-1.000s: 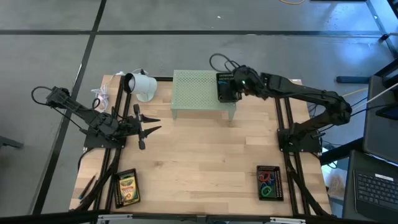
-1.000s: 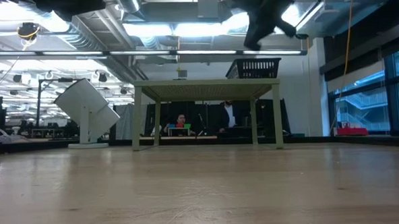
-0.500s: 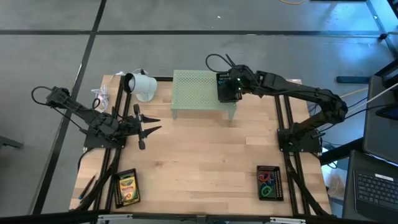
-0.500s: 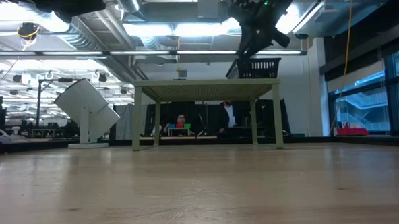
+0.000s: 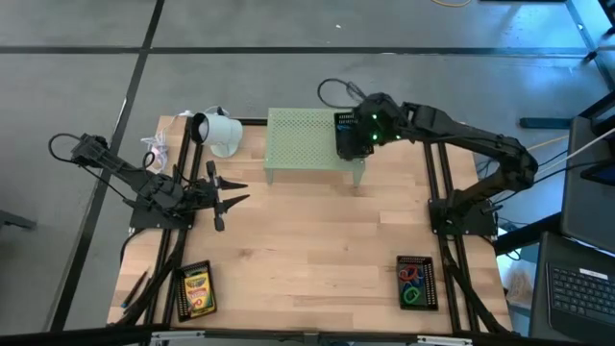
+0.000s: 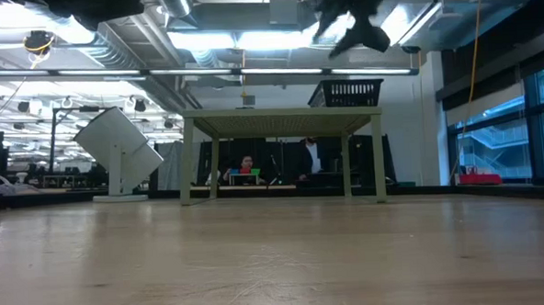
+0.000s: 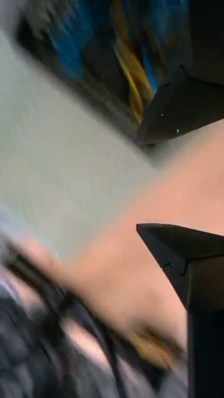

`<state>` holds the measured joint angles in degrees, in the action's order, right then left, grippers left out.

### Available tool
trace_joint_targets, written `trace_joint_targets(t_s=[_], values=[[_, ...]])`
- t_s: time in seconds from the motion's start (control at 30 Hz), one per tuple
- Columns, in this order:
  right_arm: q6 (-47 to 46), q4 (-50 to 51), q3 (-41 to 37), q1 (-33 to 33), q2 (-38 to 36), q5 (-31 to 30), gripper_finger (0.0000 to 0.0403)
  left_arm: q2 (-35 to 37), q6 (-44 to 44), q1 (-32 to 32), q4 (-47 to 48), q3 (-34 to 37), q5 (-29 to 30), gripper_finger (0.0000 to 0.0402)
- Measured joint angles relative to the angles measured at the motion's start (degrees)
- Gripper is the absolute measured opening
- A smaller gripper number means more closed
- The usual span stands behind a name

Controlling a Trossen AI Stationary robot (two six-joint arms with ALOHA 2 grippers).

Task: Pick & Place Office Desk Supplies
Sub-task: Put the right black bin on the shelf

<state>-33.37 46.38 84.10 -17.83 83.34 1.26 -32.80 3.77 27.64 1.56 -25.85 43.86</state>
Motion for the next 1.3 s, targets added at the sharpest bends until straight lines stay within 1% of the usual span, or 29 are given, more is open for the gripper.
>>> trace_joint_targets(t_s=[0.1,0.17,0.2,0.4,0.47,0.53,0.63,0.77,0.83,0.97,1.1,1.3], values=[[-3.4,1.9,0.7,3.9,0.0,9.9,0.0219,0.0,0.0,0.0,0.3,0.0,0.0,0.0114],[-5.3,3.6,0.7,7.2,0.0,13.6,0.0213,0.0,0.0,0.0,1.2,0.0,0.0,0.0114],[-6.6,4.8,0.7,9.7,0.0,14.0,0.021,0.0,0.0,0.0,1.8,0.0,0.0,0.0114],[-20.0,13.1,0.6,25.0,0.0,13.2,0.0196,0.0,-1.3,0.0,3.1,0.0,0.0,0.0114],[-22.0,15.7,0.6,29.8,0.0,13.0,0.0192,0.0,-1.5,0.0,3.0,0.0,0.0,0.0114],[-24.1,17.4,0.6,34.9,0.2,11.4,0.0189,0.0,-1.6,0.0,3.0,0.0,0.0,0.0114],[-28.9,17.8,-1.0,42.4,0.7,7.2,0.0186,0.0,-1.7,0.0,3.0,0.0,0.0,0.0114],[-37.9,16.9,-3.4,50.5,1.7,6.9,0.0185,0.0,-2.6,0.0,3.0,0.0,0.0,0.0114],[-40.3,16.8,-4.5,54.0,2.7,6.9,0.0185,0.0,-3.0,0.0,3.0,0.0,0.0,0.0114],[-40.7,16.1,-5.6,59.9,5.4,6.8,0.0185,0.0,-3.0,0.0,3.0,0.0,0.0,0.0114],[-37.8,15.8,-5.6,63.8,9.7,5.9,0.0185,0.0,-3.0,0.0,3.0,0.0,0.0,0.0114],[-31.1,15.8,-5.6,66.9,15.6,13.2,0.0185,0.0,-3.1,0.0,3.0,0.0,0.0,0.0114]])
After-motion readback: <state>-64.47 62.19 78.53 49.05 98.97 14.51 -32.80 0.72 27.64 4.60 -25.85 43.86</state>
